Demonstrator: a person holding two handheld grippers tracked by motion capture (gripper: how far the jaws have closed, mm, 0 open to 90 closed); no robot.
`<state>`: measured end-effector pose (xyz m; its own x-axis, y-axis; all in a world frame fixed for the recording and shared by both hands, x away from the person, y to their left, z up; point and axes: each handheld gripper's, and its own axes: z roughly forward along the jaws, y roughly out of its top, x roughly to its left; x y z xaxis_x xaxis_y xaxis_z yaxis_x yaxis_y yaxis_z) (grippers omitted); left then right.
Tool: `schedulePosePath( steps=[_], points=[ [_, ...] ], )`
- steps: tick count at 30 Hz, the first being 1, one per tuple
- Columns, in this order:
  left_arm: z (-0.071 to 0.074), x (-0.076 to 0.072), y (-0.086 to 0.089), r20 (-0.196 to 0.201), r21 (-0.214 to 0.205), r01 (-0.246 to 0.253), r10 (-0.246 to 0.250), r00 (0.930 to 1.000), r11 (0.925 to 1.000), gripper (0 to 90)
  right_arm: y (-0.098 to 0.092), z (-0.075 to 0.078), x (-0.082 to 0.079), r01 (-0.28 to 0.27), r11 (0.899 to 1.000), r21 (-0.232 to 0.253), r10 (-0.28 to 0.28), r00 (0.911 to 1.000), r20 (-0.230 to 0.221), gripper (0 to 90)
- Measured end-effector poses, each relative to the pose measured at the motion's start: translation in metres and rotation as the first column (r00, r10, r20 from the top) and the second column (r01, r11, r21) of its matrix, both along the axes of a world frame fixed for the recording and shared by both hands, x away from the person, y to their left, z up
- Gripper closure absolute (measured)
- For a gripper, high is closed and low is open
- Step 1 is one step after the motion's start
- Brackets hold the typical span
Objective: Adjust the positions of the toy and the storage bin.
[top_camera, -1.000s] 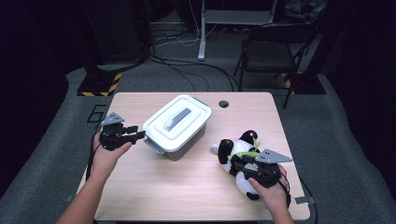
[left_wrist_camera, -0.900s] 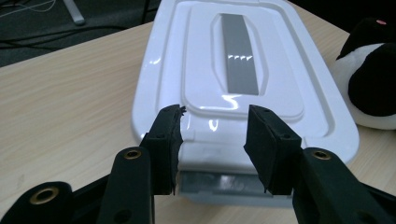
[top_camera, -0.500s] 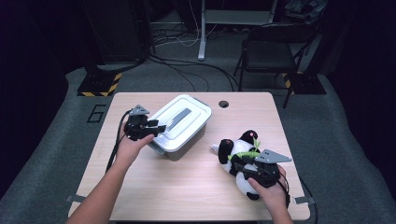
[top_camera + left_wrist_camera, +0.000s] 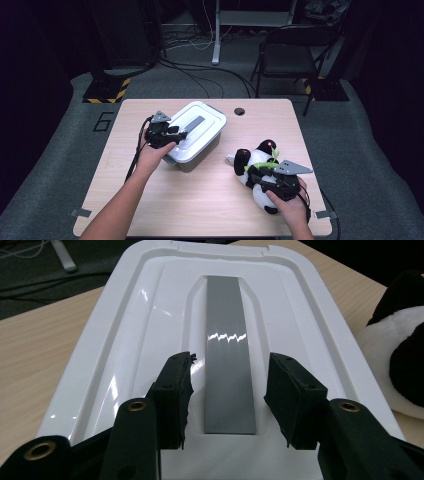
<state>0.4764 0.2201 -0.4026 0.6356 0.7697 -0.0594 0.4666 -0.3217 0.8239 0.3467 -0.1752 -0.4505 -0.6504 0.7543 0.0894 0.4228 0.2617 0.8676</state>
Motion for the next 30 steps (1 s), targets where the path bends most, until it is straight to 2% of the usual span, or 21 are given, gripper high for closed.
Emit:
schedulePosePath(
  steps=[4, 6, 8, 11, 14, 17, 20, 21, 22, 26, 27, 30],
  points=[
    [0.001, 0.002, -0.006, -0.001, 0.047, 0.003, -0.003, 1.0, 0.9989, 56.2, 0.0, 0.0, 0.0, 0.002, 1.0, -0.001, -0.002, 1.0, -0.001, 53.9],
    [0.002, 0.004, -0.008, 0.004, 0.057, 0.0, 0.0, 1.0, 0.9984, 58.7, 0.0, 0.0, 0.0, 0.003, 1.0, 0.001, -0.003, 1.0, -0.003, 53.8],
    [0.002, 0.003, -0.007, -0.003, 0.064, 0.007, -0.007, 1.0, 0.9979, 65.3, 0.0, 0.0, 0.0, 0.001, 1.0, 0.0, -0.001, 1.0, -0.005, 53.8],
    [0.002, -0.001, -0.006, 0.004, 0.071, 0.005, -0.005, 1.0, 0.9975, 65.9, 0.0, -0.001, 0.0, 0.001, 1.0, 0.0, -0.001, 1.0, -0.005, 53.8],
    [0.001, -0.005, -0.003, 0.001, 0.06, 0.008, -0.009, 1.0, 0.9982, 66.0, 0.0, -0.001, 0.0, 0.0, 1.0, 0.003, 0.0, 1.0, -0.006, 53.8],
    [0.002, -0.013, 0.001, -0.001, 0.066, 0.006, -0.006, 1.0, 0.9978, 66.0, 0.001, -0.001, 0.0, 0.001, 1.0, 0.002, -0.001, 1.0, -0.007, 53.8],
    [0.002, -0.022, 0.006, -0.002, 0.057, 0.004, -0.004, 1.0, 0.9984, 66.1, 0.001, -0.001, 0.0, 0.0, 1.0, 0.002, 0.0, 1.0, -0.009, 53.9],
    [0.001, -0.031, 0.013, 0.004, 0.052, 0.006, -0.007, 1.0, 0.9986, 66.1, 0.001, -0.001, 0.0, 0.001, 1.0, 0.002, -0.001, 1.0, -0.009, 53.9],
    [0.001, -0.031, 0.013, 0.004, 0.052, 0.006, -0.007, 1.0, 0.9986, 66.1, 0.001, -0.001, 0.0, 0.001, 1.0, 0.002, -0.001, 1.0, -0.009, 53.9],
    [-0.002, -0.05, 0.029, 0.005, 0.03, 0.035, -0.035, 0.9994, 0.9989, 66.1, 0.001, -0.001, 0.0, 0.003, 1.0, 0.0, -0.003, 1.0, -0.007, 53.9],
    [-0.002, -0.05, 0.029, 0.005, 0.03, 0.035, -0.035, 0.9994, 0.9989, 66.2, 0.001, -0.001, 0.0, 0.003, 1.0, 0.0, -0.003, 1.0, -0.007, 53.9],
    [-0.001, -0.062, 0.035, 0.001, 0.029, 0.051, -0.051, 0.9987, 0.9983, 66.2, 0.001, -0.001, 0.0, 0.004, 1.0, -0.002, -0.004, 1.0, -0.006, 53.9]
  ],
)
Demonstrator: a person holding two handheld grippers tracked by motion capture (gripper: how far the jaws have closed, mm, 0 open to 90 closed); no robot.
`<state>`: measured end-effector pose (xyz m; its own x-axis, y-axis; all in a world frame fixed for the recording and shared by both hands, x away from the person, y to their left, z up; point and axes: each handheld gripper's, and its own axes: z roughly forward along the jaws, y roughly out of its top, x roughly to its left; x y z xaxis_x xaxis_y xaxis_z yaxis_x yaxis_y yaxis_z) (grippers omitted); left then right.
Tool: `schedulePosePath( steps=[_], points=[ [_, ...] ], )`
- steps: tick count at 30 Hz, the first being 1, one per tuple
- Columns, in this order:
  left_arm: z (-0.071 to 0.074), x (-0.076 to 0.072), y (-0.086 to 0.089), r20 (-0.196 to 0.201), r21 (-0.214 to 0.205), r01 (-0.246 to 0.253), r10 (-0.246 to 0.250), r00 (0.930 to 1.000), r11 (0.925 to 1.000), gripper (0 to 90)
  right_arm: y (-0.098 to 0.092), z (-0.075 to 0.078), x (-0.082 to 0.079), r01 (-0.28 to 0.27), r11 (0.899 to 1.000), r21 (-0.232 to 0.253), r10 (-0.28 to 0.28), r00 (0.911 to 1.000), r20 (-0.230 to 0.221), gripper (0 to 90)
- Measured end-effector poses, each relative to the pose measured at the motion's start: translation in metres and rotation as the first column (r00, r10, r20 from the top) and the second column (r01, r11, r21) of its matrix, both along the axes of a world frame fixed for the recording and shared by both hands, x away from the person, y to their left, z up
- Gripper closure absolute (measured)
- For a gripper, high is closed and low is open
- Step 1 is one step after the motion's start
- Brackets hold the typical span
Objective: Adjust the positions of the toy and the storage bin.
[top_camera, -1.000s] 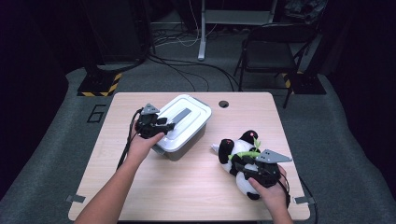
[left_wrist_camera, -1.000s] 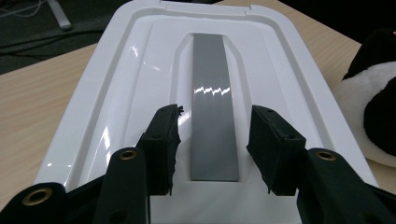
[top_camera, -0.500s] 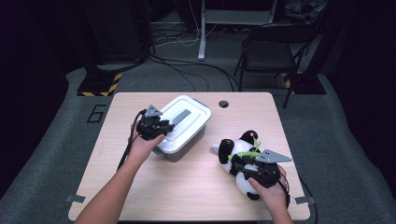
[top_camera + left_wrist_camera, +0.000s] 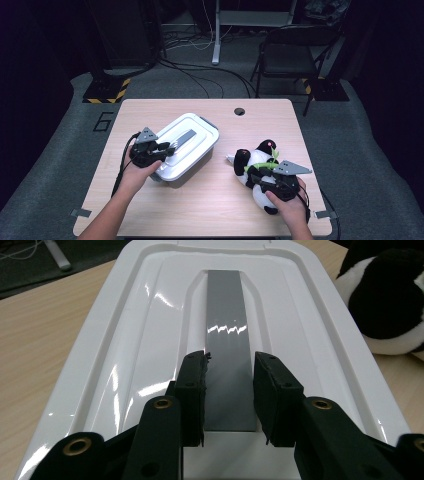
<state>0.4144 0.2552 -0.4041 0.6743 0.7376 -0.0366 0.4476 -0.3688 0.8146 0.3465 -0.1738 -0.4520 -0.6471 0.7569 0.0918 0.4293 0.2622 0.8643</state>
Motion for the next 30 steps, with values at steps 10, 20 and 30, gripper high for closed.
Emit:
schedulePosePath(
  steps=[10, 20, 30],
  points=[
    [-0.001, -0.025, 0.007, 0.002, -0.004, 0.019, -0.019, 0.9998, 0.9998, 66.1, 0.001, 0.0, -0.001, 0.001, 1.0, -0.006, -0.001, 1.0, 0.0, 54.1],
    [0.0, -0.038, 0.012, -0.021, -0.03, 0.043, -0.043, 0.9988, 0.9986, 66.1, 0.003, -0.001, -0.002, 0.003, 1.0, -0.011, -0.003, 1.0, 0.002, 54.0],
    [-0.001, -0.039, 0.017, -0.048, -0.078, 0.041, -0.044, 0.9979, 0.9961, 65.9, 0.004, -0.002, -0.003, 0.007, 1.0, -0.018, -0.006, 0.9999, 0.01, 53.1]
  ],
)
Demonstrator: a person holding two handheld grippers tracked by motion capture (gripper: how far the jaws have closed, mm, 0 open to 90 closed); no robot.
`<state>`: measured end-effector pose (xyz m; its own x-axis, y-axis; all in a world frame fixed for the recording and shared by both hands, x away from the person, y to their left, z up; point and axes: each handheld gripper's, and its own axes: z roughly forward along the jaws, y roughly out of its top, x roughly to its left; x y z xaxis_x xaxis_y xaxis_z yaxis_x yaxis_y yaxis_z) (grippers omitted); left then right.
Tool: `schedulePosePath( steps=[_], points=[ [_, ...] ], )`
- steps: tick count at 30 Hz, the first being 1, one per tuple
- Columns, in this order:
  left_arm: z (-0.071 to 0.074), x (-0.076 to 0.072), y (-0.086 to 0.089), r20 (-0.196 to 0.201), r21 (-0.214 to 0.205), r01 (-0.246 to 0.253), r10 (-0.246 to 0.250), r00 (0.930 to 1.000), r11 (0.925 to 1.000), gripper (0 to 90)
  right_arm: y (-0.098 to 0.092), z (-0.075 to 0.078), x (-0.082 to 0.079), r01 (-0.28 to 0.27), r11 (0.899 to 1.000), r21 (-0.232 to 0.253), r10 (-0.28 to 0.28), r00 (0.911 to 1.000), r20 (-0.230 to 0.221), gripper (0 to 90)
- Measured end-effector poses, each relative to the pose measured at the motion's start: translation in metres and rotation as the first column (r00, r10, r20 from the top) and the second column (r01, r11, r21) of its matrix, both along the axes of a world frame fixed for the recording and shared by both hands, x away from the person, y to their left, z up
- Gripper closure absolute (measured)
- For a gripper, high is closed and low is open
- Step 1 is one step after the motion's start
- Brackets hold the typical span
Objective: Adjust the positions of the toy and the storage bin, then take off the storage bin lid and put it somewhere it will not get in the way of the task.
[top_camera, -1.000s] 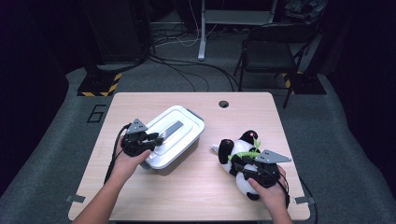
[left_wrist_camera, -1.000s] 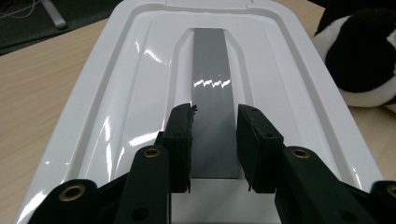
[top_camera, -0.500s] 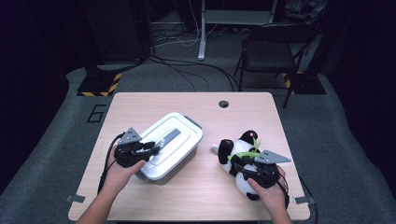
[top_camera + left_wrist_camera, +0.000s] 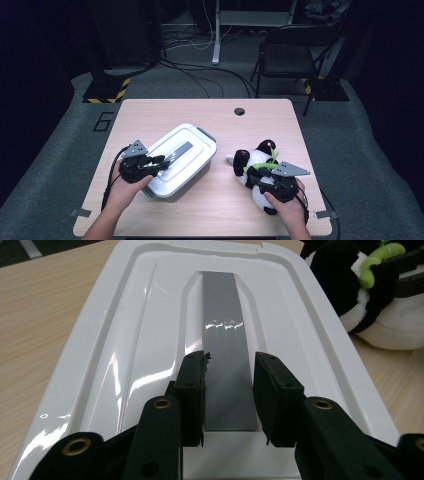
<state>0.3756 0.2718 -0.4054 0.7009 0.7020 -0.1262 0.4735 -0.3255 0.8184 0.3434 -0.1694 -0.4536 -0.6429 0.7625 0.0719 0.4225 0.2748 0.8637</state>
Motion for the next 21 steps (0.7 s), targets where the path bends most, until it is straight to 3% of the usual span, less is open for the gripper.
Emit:
schedulePosePath(
  steps=[2, 4, 6, 13, 17, 21],
  points=[
    [0.0, 0.002, 0.0, -0.012, -0.014, 0.0, 0.0, 0.9999, 0.9999, 64.6, 0.001, 0.0, 0.0, 0.0, 1.0, -0.008, 0.0, 1.0, 0.001, 52.7],
    [0.001, 0.004, 0.0, -0.01, -0.026, 0.0, -0.001, 1.0, 0.9997, 55.4, 0.001, 0.0, -0.001, 0.001, 1.0, -0.009, -0.001, 1.0, 0.004, 52.3],
    [0.002, 0.005, -0.001, -0.003, -0.042, 0.012, -0.012, 0.9999, 0.999, 54.6, 0.001, 0.0, -0.001, 0.001, 1.0, -0.009, -0.001, 1.0, 0.005, 52.2],
    [0.006, 0.009, -0.008, 0.005, -0.014, 0.006, -0.005, 1.0, 0.9999, 53.0, 0.001, -0.001, -0.003, -0.001, 1.0, -0.011, 0.002, 1.0, 0.006, 51.6],
    [0.01, 0.011, -0.017, 0.014, 0.022, 0.02, -0.02, 0.9997, 0.9996, 50.6, 0.001, -0.001, -0.003, 0.0, 1.0, -0.012, 0.0, 1.0, 0.008, 51.3],
    [0.011, 0.014, -0.024, 0.017, 0.056, 0.041, -0.042, 0.999, 0.9976, 53.8, 0.001, -0.002, -0.003, 0.003, 1.0, -0.008, -0.003, 1.0, 0.008, 51.0]
  ],
)
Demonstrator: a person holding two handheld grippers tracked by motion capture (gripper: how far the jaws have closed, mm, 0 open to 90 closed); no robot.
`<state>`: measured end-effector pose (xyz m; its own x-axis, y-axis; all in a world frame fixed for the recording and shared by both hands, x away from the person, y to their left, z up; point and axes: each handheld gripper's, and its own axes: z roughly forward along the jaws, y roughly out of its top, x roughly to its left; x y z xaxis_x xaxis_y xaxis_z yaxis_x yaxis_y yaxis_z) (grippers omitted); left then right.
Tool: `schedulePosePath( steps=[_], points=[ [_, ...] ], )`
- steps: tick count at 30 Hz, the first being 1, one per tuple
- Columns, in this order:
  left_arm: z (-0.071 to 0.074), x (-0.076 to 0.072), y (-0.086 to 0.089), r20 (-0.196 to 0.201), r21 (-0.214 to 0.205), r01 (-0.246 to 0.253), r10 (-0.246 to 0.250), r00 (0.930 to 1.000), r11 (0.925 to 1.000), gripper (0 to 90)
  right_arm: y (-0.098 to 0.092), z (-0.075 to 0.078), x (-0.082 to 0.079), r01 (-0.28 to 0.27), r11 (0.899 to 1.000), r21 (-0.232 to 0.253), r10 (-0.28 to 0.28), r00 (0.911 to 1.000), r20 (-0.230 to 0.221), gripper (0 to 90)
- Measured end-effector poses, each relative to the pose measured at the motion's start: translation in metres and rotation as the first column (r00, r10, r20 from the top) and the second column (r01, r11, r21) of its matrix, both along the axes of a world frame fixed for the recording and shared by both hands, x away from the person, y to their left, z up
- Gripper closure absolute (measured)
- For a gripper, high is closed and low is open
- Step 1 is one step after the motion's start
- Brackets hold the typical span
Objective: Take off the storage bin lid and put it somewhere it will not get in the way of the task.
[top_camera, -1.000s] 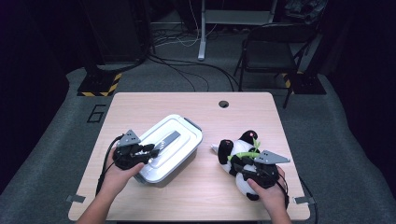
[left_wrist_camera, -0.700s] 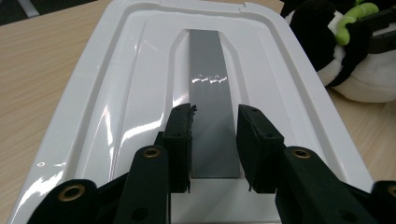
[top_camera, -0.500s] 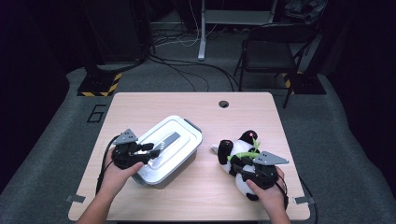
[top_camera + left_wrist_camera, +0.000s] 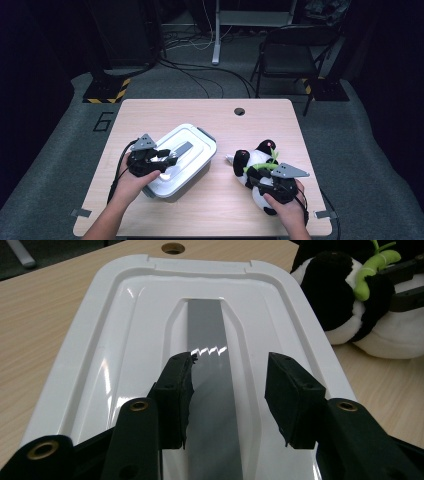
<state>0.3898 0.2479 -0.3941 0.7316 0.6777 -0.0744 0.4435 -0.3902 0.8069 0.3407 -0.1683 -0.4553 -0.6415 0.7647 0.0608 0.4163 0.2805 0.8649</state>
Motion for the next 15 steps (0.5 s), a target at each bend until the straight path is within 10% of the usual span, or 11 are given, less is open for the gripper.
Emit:
schedulePosePath(
  steps=[15],
  points=[
    [-0.0053, 0.0051, -0.0055, -0.003, 0.035, -0.017, 0.017, 0.9998, 0.9992, 55.7, -0.0005, -0.0008, -0.0005, -0.002, 1.0, 0.006, 0.002, 0.9999, 0.01, 49.7]
  ],
)
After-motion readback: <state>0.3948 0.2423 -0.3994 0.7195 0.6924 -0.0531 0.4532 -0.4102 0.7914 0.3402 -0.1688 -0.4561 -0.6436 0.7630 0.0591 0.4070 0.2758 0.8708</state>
